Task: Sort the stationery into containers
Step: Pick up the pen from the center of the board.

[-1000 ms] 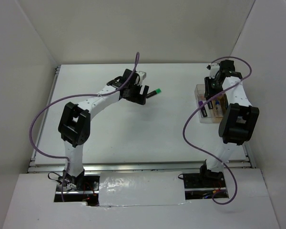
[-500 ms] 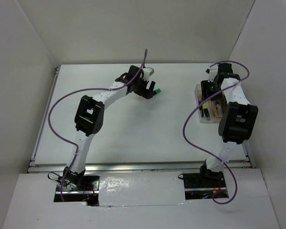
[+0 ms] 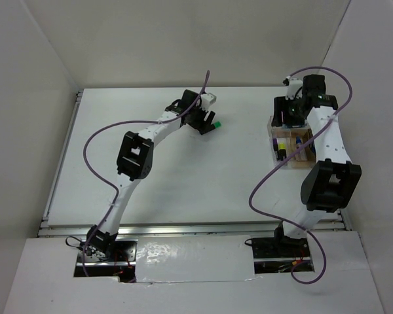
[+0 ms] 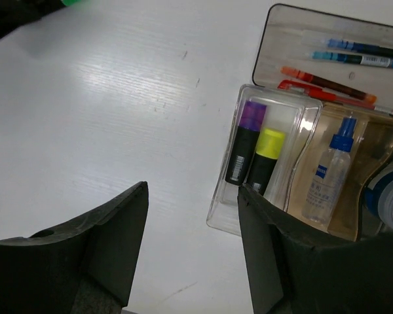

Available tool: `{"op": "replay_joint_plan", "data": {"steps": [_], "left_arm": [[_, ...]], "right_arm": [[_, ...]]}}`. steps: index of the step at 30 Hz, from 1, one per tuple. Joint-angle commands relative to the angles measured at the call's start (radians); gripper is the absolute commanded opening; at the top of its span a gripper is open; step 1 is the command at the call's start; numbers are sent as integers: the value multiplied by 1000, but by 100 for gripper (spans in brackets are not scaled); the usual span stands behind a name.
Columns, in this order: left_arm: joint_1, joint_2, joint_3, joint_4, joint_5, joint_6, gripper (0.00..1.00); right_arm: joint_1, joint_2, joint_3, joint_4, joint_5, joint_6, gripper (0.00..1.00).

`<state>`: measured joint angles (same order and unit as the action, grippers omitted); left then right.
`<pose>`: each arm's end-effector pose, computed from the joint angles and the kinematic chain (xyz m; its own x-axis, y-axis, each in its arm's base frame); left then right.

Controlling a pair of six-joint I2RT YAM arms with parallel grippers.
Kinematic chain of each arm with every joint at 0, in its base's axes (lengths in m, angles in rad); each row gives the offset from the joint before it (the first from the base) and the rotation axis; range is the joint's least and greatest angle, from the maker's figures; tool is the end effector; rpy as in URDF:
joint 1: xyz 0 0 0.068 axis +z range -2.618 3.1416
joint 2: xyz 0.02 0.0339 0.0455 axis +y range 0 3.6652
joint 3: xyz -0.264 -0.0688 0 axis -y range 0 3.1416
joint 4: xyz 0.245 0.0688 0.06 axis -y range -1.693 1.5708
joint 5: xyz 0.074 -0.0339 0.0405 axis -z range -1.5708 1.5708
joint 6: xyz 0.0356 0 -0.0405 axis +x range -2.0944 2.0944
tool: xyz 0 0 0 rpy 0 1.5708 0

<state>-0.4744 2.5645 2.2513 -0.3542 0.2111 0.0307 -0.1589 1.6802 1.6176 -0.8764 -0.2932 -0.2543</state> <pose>0.5110 -0.2708 0.1718 -0.5321 0.3070 -0.7890 0.6097 0.7856 -0.1055 0.3580 -0.0470 0.3333 -0.7669 -0.1210 -0.6303 -0.2170 0.9731 0.0772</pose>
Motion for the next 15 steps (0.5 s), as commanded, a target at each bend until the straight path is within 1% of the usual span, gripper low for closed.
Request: {"op": "replay_joint_plan", "data": {"steps": [1,5,7,8,10,11,14,15], "left_arm": [[-32,58,86,-78,-16,70,81],[-46,83,111,-132,-35,101,78],[-46,95,111,-152,-39,106,70],[-44,98,110,-166,-47,113,63],[-44,105,108,-181,-52,115,54],[-44,103,103,-187,-55,117,46],[-55,62,25,-169,-64,123,36],[-61,33,-17,-154,-78,121,30]], "right_arm": [[4,-43,47,-65,-27,18,64],[1,-42,59,-78,-32,21,64],[-1,-42,59,-79,-35,23,64],[1,-43,57,-79,-37,23,63],[2,-46,56,-78,-38,27,63],[2,-50,57,-81,-41,29,63],[10,-63,54,-81,-58,41,63],[13,-80,51,-79,-67,55,63]]}}
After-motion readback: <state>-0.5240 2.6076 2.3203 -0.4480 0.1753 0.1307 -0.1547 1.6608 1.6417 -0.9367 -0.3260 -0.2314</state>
